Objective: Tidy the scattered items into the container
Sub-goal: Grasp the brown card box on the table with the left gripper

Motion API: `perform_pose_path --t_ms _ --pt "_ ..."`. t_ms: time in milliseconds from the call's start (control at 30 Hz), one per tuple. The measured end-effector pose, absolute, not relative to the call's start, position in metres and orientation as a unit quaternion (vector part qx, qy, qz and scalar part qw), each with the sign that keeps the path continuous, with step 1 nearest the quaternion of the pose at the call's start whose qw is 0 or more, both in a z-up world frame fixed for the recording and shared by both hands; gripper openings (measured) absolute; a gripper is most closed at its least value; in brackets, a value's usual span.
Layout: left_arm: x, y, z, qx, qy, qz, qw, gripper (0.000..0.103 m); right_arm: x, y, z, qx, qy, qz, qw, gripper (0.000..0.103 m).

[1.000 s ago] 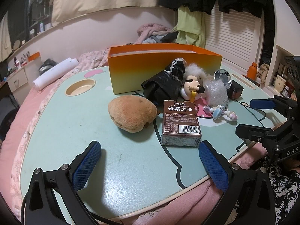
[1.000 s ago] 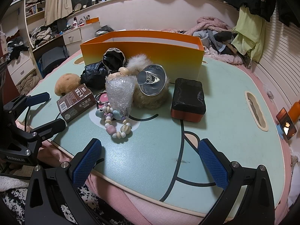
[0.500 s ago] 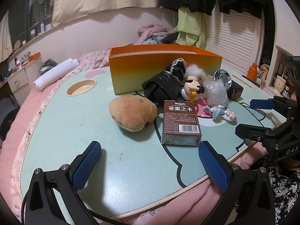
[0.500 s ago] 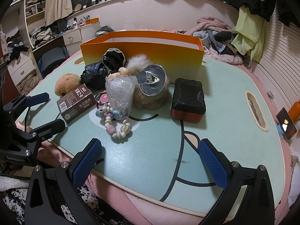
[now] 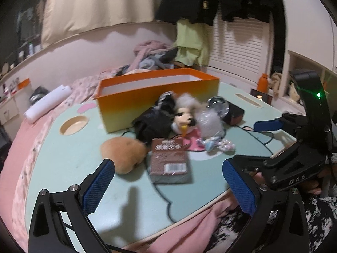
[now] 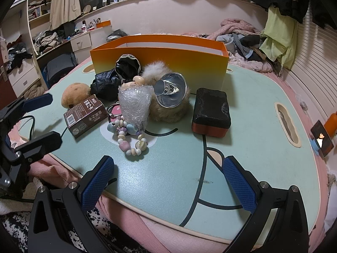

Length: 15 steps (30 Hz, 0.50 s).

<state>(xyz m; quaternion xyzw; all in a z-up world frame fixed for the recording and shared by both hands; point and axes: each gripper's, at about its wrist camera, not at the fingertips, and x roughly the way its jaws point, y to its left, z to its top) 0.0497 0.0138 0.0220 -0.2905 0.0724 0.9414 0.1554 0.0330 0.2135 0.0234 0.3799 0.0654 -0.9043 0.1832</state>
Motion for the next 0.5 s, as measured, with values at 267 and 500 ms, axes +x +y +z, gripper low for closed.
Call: perform_pose_path --t_ms 267,500 --pt "0.018 0.027 0.013 -0.339 0.071 0.924 0.159 0.068 0.031 0.215 0.024 0.380 0.064 -0.905 0.182 0.103" --pt "0.022 0.023 0.011 -0.333 0.060 0.925 0.175 0.039 0.030 0.219 0.024 0.379 0.060 -0.906 0.176 0.103"
